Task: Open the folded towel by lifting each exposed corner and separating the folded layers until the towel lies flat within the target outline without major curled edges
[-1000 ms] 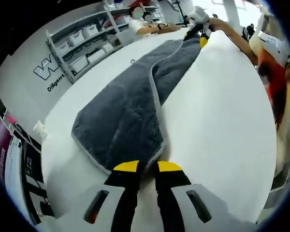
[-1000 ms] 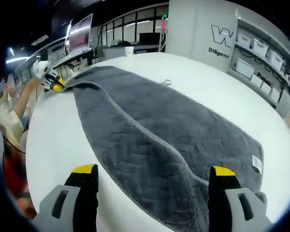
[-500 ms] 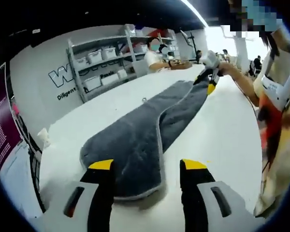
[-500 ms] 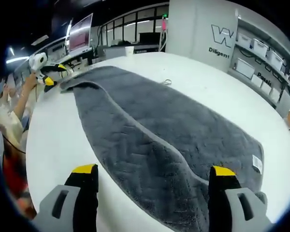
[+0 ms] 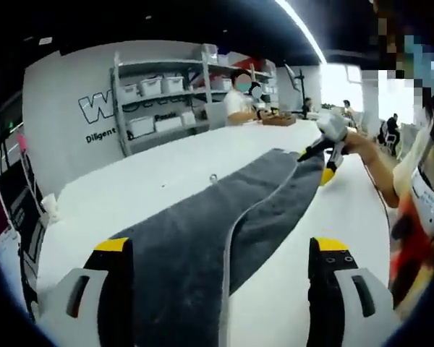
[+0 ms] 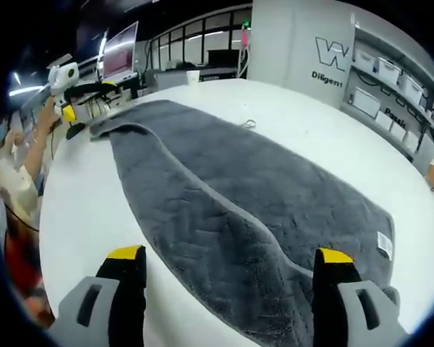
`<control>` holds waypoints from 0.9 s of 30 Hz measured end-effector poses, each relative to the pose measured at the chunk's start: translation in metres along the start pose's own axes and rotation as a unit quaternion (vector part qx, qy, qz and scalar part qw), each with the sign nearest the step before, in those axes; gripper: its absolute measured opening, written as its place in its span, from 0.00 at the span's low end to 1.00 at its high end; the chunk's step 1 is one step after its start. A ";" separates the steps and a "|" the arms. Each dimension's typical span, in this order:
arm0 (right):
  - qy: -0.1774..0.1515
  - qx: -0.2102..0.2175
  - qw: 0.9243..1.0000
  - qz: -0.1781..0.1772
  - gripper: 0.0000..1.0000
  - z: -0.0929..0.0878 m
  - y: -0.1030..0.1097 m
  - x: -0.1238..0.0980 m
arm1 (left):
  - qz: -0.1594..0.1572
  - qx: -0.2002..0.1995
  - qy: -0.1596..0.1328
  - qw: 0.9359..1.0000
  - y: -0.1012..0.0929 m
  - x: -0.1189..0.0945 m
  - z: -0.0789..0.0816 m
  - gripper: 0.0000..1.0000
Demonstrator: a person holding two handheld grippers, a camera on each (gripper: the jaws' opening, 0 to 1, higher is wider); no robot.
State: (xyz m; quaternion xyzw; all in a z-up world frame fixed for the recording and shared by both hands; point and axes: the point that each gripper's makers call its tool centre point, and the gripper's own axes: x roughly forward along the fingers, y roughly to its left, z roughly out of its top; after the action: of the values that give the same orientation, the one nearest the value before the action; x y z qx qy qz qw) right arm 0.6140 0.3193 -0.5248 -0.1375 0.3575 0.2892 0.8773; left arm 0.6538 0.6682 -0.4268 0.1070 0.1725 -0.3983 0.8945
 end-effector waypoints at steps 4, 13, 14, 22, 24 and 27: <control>-0.001 0.003 1.000 0.003 0.96 0.000 -0.001 0.001 | 0.000 -0.041 -0.022 0.999 0.005 0.026 0.007 0.99; -0.010 0.009 1.000 0.008 0.96 0.003 -0.002 -0.001 | -0.002 -0.059 -0.005 0.998 0.009 0.067 -0.011 0.97; -0.010 0.010 1.000 0.009 0.96 0.002 -0.001 0.000 | -0.002 -0.059 0.000 0.998 0.009 0.066 -0.015 0.96; -0.006 0.003 1.000 0.015 0.95 0.002 0.004 0.003 | 0.011 -0.077 0.017 0.997 0.020 0.056 -0.040 0.97; -0.003 0.002 1.000 0.019 0.95 0.001 0.005 0.006 | 0.013 -0.075 0.022 0.997 0.020 0.055 -0.042 0.96; -0.002 -0.002 1.000 0.028 0.95 0.001 0.008 0.006 | 0.010 -0.070 0.022 0.997 0.016 0.053 -0.041 0.96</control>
State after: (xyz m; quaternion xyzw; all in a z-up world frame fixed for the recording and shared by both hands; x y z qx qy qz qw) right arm 0.6129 0.3289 -0.5288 -0.1287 0.3586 0.3148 0.8694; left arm 0.6899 0.6564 -0.4840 0.0552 0.2187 -0.3737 0.8997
